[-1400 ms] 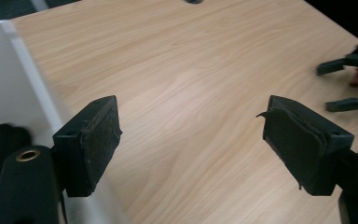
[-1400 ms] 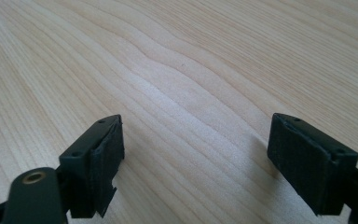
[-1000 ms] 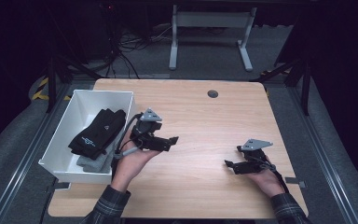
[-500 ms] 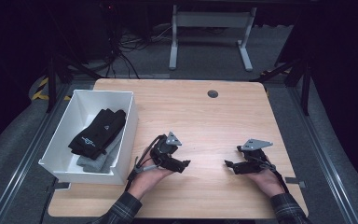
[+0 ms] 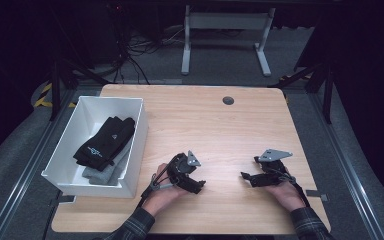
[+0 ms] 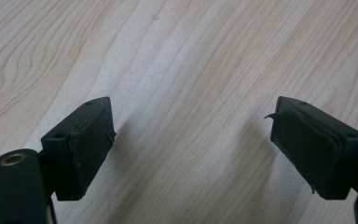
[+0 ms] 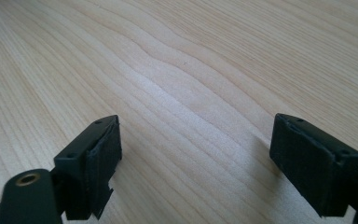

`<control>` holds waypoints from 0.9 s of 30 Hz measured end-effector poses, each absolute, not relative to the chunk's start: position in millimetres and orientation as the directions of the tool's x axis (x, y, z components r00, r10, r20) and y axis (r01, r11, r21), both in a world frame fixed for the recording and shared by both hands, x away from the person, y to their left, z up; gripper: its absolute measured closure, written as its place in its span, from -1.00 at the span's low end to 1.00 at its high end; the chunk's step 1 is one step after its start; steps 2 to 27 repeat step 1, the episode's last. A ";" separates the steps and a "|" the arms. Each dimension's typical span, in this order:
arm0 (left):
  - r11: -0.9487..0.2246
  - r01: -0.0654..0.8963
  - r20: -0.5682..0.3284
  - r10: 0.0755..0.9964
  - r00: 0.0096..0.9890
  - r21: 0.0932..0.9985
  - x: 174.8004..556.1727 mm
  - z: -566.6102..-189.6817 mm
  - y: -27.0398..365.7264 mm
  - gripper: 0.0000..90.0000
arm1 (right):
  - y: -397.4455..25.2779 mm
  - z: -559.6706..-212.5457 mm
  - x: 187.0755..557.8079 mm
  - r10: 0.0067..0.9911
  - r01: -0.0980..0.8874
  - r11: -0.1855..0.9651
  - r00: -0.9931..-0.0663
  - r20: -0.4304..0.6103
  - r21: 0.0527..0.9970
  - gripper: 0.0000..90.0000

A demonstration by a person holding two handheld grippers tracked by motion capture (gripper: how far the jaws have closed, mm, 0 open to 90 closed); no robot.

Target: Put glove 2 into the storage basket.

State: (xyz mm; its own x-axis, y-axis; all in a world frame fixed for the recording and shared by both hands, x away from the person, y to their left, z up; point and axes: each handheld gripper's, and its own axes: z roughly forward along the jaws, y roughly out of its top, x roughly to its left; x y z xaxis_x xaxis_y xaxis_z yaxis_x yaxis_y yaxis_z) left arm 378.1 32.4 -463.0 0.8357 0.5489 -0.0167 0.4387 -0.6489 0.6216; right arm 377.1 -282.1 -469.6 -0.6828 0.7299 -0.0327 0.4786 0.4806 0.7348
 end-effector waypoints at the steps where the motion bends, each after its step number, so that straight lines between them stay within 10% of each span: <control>1: -0.652 0.439 -0.015 0.549 0.836 0.619 378.3 -464.2 32.4 -0.69 | -282.1 -469.6 377.0 0.730 0.479 0.480 -0.683 -0.032 0.735 -0.62; 27: -0.652 0.439 -0.015 0.549 0.836 0.619 378.3 -464.2 32.4 -0.69 | -282.1 -469.6 377.0 0.730 0.479 0.480 -0.683 -0.032 0.735 -0.62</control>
